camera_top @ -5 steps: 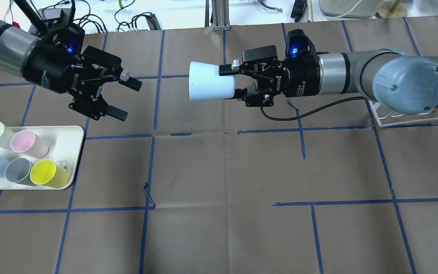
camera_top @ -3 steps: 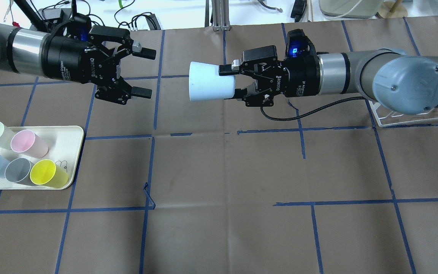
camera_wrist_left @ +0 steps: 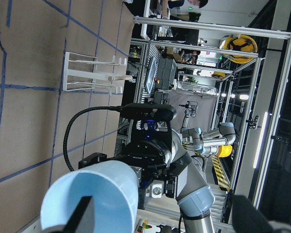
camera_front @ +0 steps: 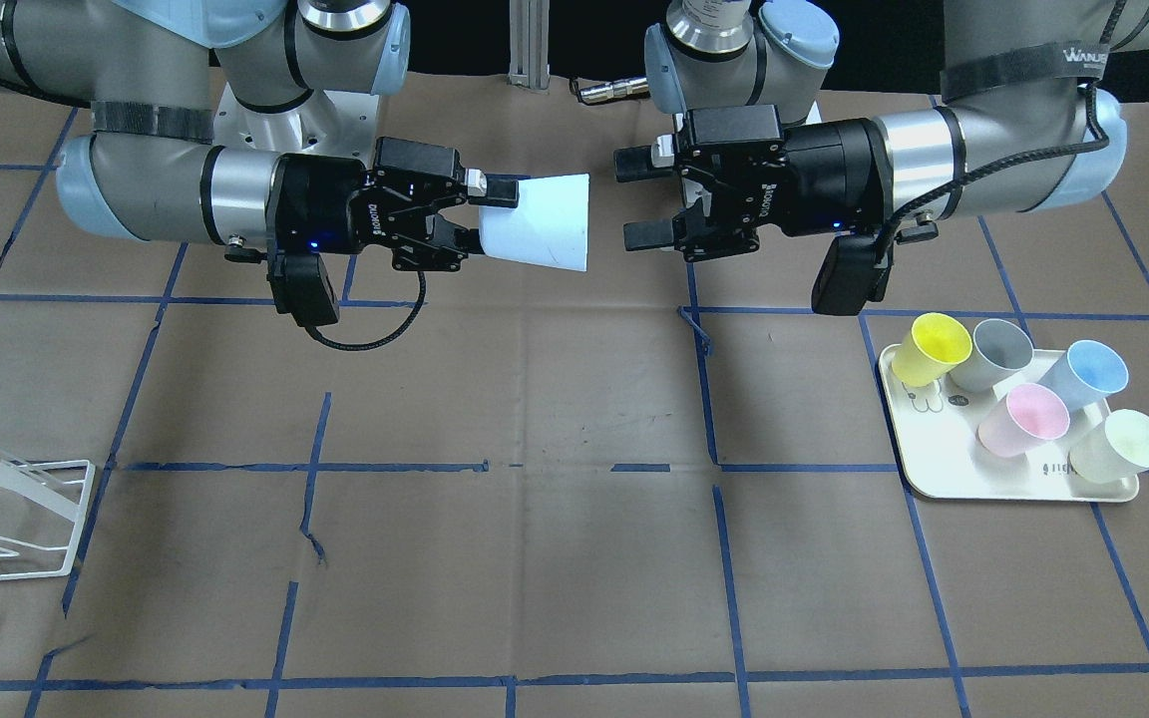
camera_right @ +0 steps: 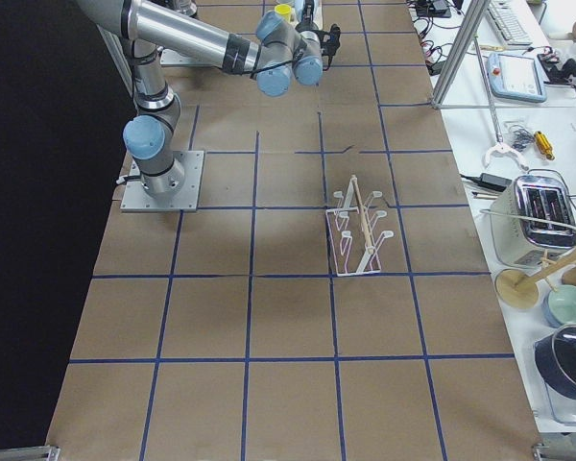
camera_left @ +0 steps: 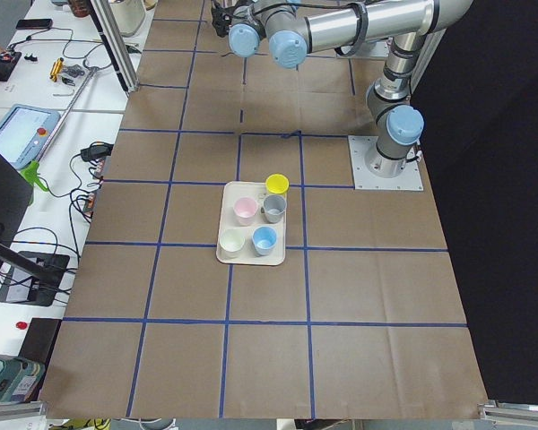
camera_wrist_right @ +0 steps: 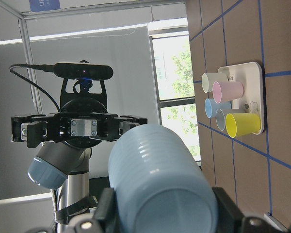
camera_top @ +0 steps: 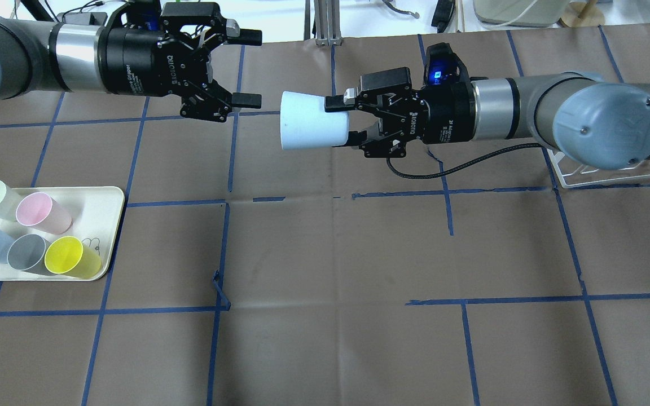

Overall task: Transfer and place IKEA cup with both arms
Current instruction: 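Close the left gripper on the cup rim held by the right gripper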

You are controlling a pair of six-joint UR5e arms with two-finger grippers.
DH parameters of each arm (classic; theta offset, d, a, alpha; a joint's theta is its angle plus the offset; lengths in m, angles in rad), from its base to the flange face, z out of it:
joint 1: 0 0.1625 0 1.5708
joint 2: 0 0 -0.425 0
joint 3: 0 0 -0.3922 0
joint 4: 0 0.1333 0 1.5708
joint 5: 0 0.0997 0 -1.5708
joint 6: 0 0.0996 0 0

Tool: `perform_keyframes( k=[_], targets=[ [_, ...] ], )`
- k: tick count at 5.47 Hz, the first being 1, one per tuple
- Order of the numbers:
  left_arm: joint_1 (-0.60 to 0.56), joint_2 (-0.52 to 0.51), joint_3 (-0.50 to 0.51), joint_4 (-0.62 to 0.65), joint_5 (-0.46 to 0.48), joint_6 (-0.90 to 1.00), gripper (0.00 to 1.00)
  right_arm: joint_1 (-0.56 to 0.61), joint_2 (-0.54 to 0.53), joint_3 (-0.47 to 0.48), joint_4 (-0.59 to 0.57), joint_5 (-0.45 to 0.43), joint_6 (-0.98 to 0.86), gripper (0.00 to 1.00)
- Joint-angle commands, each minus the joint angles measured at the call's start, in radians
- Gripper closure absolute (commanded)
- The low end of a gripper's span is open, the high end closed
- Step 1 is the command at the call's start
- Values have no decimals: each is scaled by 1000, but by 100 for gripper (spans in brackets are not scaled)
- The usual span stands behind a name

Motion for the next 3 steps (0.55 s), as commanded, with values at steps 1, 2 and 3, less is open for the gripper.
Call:
perform_keyframes(
  k=[1,2,3],
  targets=[
    [-43,-5,-15,27,16,-2,9,0,0,0,0,0,0,54],
    [-47,-3,-16,27,68,-3,37,2,0,0,0,0,0,54],
    [-47,-5,-18,22,93,-23,67,2,0,0,0,0,0,54]
  ],
)
